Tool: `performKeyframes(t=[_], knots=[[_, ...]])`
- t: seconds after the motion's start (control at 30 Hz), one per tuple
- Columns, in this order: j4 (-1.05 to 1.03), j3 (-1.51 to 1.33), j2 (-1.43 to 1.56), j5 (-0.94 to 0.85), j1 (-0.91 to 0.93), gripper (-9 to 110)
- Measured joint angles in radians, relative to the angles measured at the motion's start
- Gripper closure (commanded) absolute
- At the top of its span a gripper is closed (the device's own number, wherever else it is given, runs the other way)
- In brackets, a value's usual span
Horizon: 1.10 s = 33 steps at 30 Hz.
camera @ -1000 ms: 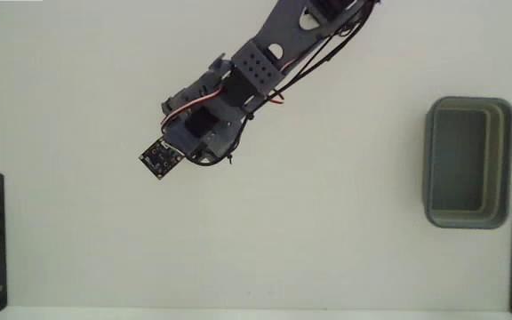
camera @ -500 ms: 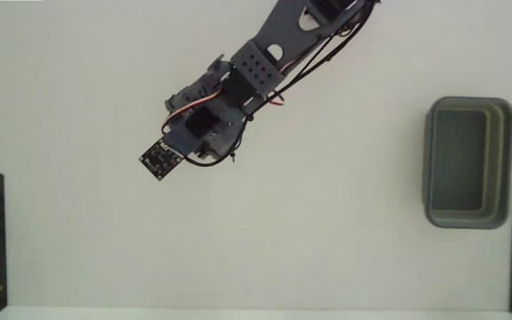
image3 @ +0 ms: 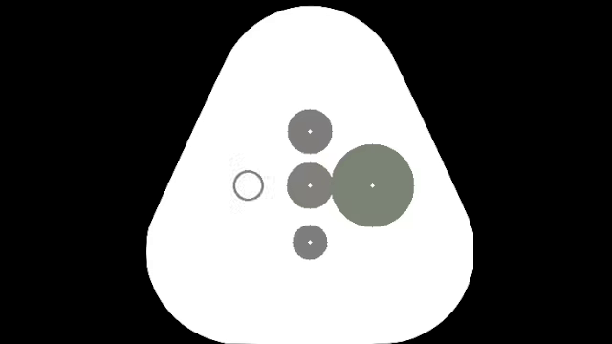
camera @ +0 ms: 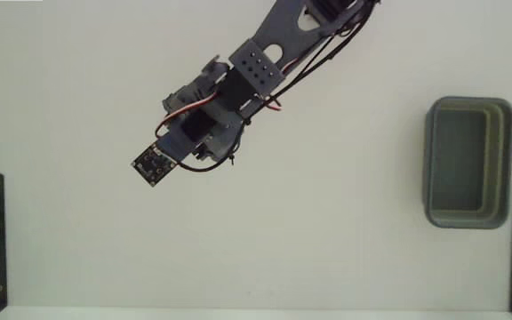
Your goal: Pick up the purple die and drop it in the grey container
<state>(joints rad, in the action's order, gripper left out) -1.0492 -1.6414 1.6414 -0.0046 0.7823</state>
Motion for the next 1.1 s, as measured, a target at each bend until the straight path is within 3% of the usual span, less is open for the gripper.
performKeyframes(t=[1.1], knots=[[-0.390, 0.512, -0.089, 0.002, 0.000, 40]])
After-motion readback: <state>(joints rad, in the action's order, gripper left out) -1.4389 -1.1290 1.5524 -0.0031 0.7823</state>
